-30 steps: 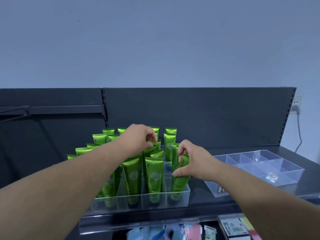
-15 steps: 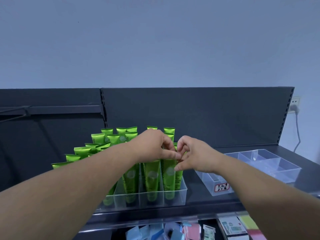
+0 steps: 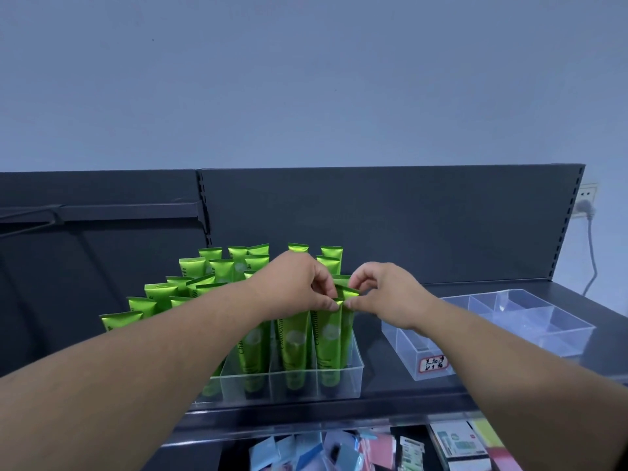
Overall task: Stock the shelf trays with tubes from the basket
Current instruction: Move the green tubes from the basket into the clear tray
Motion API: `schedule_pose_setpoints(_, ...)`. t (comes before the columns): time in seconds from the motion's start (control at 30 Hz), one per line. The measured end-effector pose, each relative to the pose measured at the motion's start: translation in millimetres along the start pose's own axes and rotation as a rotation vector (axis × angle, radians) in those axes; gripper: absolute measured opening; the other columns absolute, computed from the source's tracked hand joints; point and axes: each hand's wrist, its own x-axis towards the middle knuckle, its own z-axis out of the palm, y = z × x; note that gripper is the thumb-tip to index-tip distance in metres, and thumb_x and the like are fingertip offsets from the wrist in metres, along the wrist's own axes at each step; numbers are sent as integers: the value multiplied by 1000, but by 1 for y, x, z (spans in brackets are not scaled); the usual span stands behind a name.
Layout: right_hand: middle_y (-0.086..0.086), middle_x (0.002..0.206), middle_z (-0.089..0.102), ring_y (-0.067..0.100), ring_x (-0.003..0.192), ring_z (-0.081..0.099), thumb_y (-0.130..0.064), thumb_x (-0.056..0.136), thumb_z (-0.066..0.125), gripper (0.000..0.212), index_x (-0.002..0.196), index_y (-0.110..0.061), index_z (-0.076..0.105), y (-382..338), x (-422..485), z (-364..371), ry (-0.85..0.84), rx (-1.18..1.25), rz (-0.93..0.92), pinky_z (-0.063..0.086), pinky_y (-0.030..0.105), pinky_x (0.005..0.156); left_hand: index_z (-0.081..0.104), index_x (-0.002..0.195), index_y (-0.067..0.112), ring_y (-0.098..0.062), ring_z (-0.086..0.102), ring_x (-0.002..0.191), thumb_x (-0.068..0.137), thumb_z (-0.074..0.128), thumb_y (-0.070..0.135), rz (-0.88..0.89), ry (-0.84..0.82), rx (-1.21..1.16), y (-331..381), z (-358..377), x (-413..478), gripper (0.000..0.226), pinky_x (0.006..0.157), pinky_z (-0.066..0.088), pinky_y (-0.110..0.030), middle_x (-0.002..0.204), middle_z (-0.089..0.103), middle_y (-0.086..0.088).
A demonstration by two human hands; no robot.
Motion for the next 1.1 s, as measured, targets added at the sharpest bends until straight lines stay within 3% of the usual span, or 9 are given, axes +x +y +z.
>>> schedule_pose_setpoints(0.17, -4, 83, 65, 4, 66, 57, -17, 77, 79, 26, 75, -35, 60, -5, -3, -2, -20, -26, -95, 47, 19, 65, 74, 80, 24, -2, 58, 68, 78, 77, 33, -12, 48, -33, 4, 5, -2, 10, 67, 50, -19, 77, 69, 8)
schedule_pose_setpoints(0.37, -8, 84, 64, 1, 68, 58, -18, 76, 79, 27, 76, -36, 60, -4, -7, -6, -40, -27, -152, 47, 17, 66, 73, 79, 27, 4, 52, 60, 78, 76, 32, -35, 94, -9, 9, 8, -9, 6, 56, 40, -6, 69, 62, 14)
schedule_pose_setpoints(0.5, -12, 84, 64, -3, 66, 57, -20, 77, 79, 22, 86, -33, 64, -2, -10, -10, -72, -30, -180, 47, 14, 67, 71, 82, 31, 2, 59, 71, 78, 76, 32, -87, 109, 11, 12, 6, -15, 7, 71, 52, -17, 74, 64, 17)
schedule_pose_setpoints(0.63, -13, 87, 69, 1, 73, 62, -20, 78, 78, 25, 94, -32, 63, 6, -16, -14, -78, -7, -177, 52, 22, 78, 70, 88, 31, -3, 62, 82, 79, 75, 33, -153, 139, 59, 21, 6, -23, 11, 82, 54, -26, 85, 66, 16)
schedule_pose_setpoints(0.8, -15, 89, 68, 4, 76, 63, -24, 78, 77, 29, 101, -32, 62, 21, -31, -18, -35, -20, -166, 52, 24, 77, 66, 108, 31, -4, 56, 102, 85, 65, 44, -166, 251, 193, 40, 15, -38, 26, 87, 43, -20, 110, 63, 15)
schedule_pose_setpoints(0.97, -17, 97, 65, 0, 85, 61, -28, 81, 74, 24, 100, -35, 60, 37, -61, -21, -1, -54, -137, 44, 11, 72, 51, 131, 31, -8, 44, 125, 91, 52, 50, -130, 305, 296, 58, 43, -52, 44, 105, 31, -25, 135, 49, 12)
schedule_pose_setpoints(1.1, -19, 122, 54, 7, 111, 55, -35, 85, 68, 41, 123, -35, 54, 50, -91, -28, 69, -168, -92, 41, 20, 90, 22, 149, 27, -10, 18, 142, 96, 36, 53, -42, 312, 425, 74, 73, -53, 61, 116, 7, -26, 155, 23, 9)
